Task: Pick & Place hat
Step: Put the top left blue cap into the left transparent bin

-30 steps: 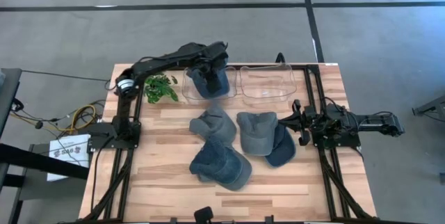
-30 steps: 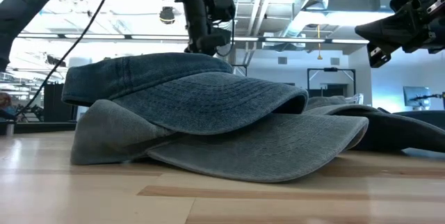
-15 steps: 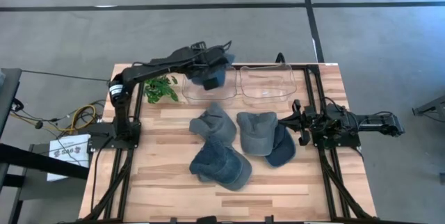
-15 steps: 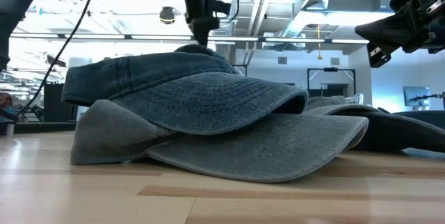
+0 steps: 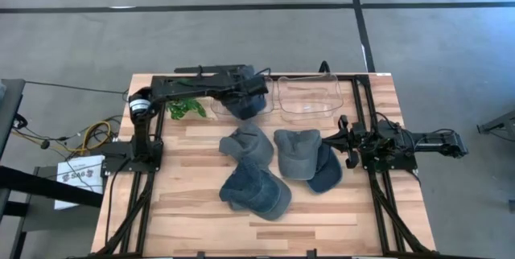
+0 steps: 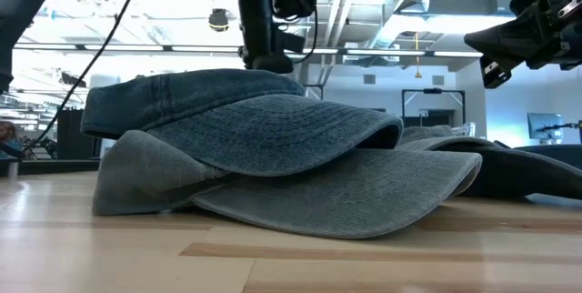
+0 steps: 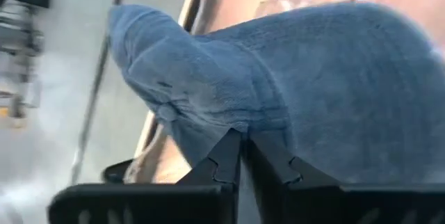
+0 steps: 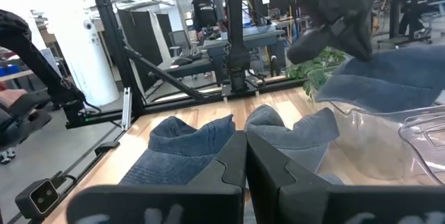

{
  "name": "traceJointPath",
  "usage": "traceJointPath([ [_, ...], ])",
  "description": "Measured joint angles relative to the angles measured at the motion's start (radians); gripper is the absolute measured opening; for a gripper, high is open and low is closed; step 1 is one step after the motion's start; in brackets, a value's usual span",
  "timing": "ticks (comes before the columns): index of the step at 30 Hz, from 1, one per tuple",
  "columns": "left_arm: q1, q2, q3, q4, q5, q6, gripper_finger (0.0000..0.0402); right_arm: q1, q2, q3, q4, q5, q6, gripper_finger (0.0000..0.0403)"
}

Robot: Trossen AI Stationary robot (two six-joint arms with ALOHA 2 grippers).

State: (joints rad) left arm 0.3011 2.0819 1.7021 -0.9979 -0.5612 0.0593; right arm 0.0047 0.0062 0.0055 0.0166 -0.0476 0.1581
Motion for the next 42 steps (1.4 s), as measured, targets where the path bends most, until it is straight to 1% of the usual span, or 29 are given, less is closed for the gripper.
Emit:
traceJointPath([
  [3, -0.015, -0.001, -0.005, 0.008, -0.076, 0.019, 0.0041, 0.000, 0.000, 0.000, 0.000, 0.000, 0.000, 0.0000],
  [5, -0.020, -0.001, -0.005, 0.020, -0.101, 0.050, 0.0051, 0.000, 0.000, 0.000, 0.000, 0.000, 0.000, 0.0000],
  [9, -0.020, -0.002, -0.005, 0.033, -0.103, 0.099, 0.0075, 0.000, 0.000, 0.000, 0.000, 0.000, 0.000, 0.0000],
  [14, -0.020, -0.002, 0.002, 0.017, -0.105, 0.092, 0.0111, 0.000, 0.000, 0.000, 0.000, 0.000, 0.000, 0.0000],
  [18, -0.020, -0.002, 0.028, 0.004, -0.040, 0.082, 0.0146, 0.000, 0.000, 0.000, 0.000, 0.000, 0.000, 0.0000],
  [23, -0.019, -0.004, 0.103, -0.092, 0.066, 0.016, 0.0191, 0.000, 0.000, 0.000, 0.000, 0.000, 0.000, 0.0000],
  [26, -0.019, -0.004, 0.157, -0.156, 0.106, -0.007, 0.0214, 0.000, 0.000, 0.000, 0.000, 0.000, 0.000, 0.0000],
  [29, -0.019, -0.004, 0.223, -0.243, 0.159, -0.022, 0.0229, 0.000, 0.000, 0.000, 0.000, 0.000, 0.000, 0.0000],
  [32, -0.023, -0.022, 0.259, -0.300, 0.237, -0.044, 0.0233, 0.000, 0.000, 0.000, 0.000, 0.000, 0.000, 0.0000],
  [34, -0.031, -0.061, 0.258, -0.304, 0.298, -0.062, 0.0231, 0.000, 0.000, 0.000, 0.000, 0.000, 0.000, 0.0000],
  [36, -0.048, -0.125, 0.225, -0.297, 0.329, -0.083, 0.0227, 0.000, 0.000, 0.000, 0.000, 0.000, 0.000, 0.0000],
  [39, -0.091, -0.250, 0.140, -0.240, 0.319, -0.127, 0.0218, 0.000, 0.000, 0.000, 0.000, 0.000, 0.000, 0.0000],
  [42, -0.150, -0.411, 0.008, -0.137, 0.293, -0.203, 0.0207, 0.000, 0.000, 0.000, 0.000, 0.000, 0.000, 0.0000],
])
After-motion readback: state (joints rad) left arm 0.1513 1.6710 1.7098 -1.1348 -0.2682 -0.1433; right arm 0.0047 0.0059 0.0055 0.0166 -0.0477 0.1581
